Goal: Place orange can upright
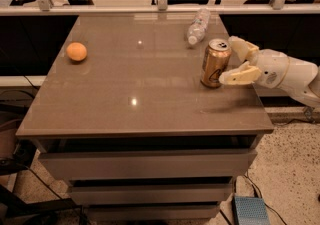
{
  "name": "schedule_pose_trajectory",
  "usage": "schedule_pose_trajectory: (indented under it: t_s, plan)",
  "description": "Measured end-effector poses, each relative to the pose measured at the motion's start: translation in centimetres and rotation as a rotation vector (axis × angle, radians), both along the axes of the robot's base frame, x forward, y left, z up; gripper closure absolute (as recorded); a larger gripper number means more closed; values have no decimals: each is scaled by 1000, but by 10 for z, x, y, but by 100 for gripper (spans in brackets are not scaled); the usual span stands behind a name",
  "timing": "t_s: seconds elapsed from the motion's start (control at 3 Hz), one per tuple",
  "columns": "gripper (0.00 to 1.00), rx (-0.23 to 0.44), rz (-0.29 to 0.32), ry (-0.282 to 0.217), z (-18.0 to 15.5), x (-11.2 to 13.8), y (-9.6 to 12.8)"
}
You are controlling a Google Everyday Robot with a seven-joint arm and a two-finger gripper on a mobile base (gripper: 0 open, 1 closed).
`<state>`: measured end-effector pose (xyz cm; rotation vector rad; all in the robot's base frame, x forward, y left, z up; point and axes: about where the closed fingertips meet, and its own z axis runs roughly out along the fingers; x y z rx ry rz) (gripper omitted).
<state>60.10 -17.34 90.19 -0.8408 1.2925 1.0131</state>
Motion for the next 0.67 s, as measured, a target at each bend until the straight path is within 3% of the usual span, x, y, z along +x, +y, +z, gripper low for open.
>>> schedule_pose_trajectory:
  t_s: [0.33,0.67]
  plan:
    - [0,-20,-79,-19,9,-10,-32]
    - [0,-20,-79,-19,9,-9,-32]
